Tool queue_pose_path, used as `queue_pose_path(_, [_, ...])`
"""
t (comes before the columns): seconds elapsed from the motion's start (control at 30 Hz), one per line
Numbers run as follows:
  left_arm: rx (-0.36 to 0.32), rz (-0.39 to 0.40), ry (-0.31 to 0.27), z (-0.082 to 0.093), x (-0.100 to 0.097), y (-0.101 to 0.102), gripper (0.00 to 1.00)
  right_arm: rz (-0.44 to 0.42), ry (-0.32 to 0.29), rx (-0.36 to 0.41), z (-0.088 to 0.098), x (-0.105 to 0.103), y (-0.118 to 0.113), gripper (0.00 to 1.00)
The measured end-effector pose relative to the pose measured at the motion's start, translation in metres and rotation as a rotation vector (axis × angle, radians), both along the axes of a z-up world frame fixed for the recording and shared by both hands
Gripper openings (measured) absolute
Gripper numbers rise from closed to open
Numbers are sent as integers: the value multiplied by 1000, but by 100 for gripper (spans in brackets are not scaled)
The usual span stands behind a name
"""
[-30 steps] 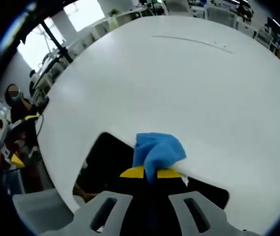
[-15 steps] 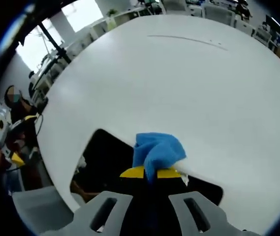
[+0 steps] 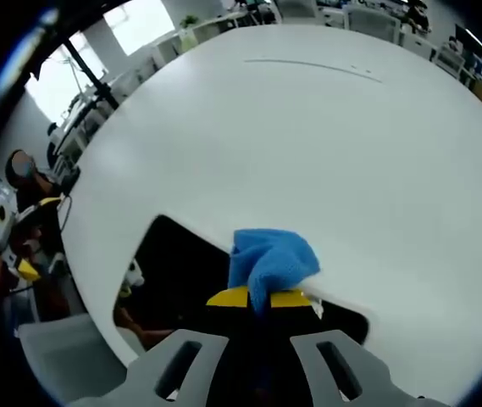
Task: Wipe the mirror surface with the cleaning cloth until all visible marks leave the cleaned area.
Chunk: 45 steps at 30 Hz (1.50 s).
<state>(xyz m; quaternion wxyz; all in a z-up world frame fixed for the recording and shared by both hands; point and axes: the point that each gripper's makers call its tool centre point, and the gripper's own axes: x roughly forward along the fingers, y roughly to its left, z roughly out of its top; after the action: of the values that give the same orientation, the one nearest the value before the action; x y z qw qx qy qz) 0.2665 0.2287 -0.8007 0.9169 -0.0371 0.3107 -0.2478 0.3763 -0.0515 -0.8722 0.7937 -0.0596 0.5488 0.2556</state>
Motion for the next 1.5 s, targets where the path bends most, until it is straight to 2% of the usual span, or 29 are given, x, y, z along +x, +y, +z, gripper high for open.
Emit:
queue_pose_path(0.17, [1, 2, 4, -1, -3, 0, 99, -12, 2, 1, -1, 1, -9, 0])
queue_pose_path(0.5, [-2, -1, -1, -1, -2, -4, 99, -30, 1, 10, 1, -1, -8, 0])
queue_pose_path(0.67, [-2, -5, -6, -1, -2, -8, 99, -44, -25, 3, 1, -2, -7, 0])
queue_pose_path(0.73, [-2, -7, -11, -1, -1, -10, 99, -79, -40, 24, 1, -1, -8, 0])
queue_pose_path(0.77, [-5, -11, -10, 1, -2, -14, 99, -144, -33, 68, 2, -2, -8, 0])
queue_pose_path(1.13, [5, -41, -22, 2, 2, -22, 99, -150, -43, 88, 2, -33, -16, 0])
queue_pose_path(1.5, [11, -49, -30, 4, 5, -26, 99, -126, -36, 78, 2, -53, -14, 0])
